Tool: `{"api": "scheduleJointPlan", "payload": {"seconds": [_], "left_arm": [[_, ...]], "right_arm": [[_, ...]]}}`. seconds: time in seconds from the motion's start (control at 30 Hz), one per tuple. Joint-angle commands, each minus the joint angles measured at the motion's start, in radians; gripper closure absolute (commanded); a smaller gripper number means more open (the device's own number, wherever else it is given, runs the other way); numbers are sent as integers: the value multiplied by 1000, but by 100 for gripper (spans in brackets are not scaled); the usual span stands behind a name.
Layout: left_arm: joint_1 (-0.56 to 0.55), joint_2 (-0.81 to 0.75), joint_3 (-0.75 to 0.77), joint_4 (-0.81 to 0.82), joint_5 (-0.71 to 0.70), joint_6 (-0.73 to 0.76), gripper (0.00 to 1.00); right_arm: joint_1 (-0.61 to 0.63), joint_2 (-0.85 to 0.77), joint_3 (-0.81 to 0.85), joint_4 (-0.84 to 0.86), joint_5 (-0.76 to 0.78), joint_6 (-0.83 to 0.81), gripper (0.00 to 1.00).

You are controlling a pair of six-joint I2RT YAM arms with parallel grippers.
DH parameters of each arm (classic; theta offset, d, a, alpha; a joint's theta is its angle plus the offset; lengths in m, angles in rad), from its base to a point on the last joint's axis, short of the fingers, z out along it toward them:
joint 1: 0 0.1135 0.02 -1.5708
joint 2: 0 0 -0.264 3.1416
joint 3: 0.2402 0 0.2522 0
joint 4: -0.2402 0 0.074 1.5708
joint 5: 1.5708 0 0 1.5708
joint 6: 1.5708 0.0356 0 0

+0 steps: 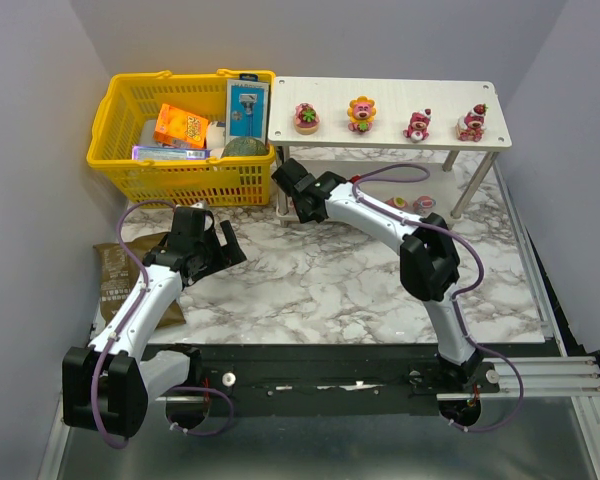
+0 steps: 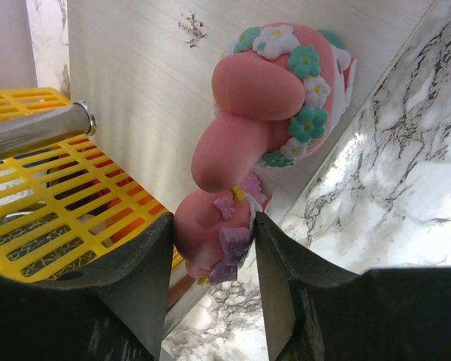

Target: Place and organize the plastic toys onto the shelf

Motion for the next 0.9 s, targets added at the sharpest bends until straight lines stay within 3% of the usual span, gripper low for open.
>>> {"api": "scheduleJointPlan", "payload": {"seconds": [0.0, 0.87], "left_arm": [[7, -5, -3, -8, -9, 11, 1], [7, -7, -1, -7, -8, 11, 1]], "right_arm": [[-8, -7, -23, -2, 52, 192, 46], [-11, -56, -78, 126, 82, 101, 32]]}}
